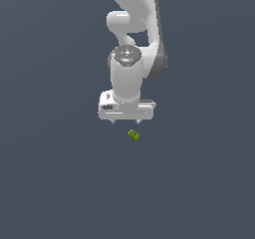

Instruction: Pick up the object and move it to a goal position.

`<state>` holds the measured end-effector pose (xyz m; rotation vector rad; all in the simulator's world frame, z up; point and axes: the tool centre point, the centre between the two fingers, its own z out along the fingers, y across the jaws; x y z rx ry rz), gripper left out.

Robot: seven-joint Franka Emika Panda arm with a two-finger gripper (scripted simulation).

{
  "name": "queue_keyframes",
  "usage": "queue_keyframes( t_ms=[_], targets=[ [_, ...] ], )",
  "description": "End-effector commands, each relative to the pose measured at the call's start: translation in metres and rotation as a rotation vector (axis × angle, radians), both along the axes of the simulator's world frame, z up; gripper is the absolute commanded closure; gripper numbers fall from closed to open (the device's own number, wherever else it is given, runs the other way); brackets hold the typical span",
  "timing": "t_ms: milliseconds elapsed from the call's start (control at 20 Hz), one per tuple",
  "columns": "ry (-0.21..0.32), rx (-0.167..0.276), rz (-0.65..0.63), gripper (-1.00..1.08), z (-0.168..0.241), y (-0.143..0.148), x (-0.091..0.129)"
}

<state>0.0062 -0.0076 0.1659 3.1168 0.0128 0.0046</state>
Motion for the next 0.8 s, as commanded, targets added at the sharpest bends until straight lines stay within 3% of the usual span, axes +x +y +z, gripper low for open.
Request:
queue_keyframes(
  t_ms=[0, 750],
  targets=[
    [0.000, 0.000, 0.000, -0.92, 0.000, 0.000, 0.000],
    [-0.030, -0.024, 0.038, -0.92, 0.008, -0.001, 0.011]
  ],
)
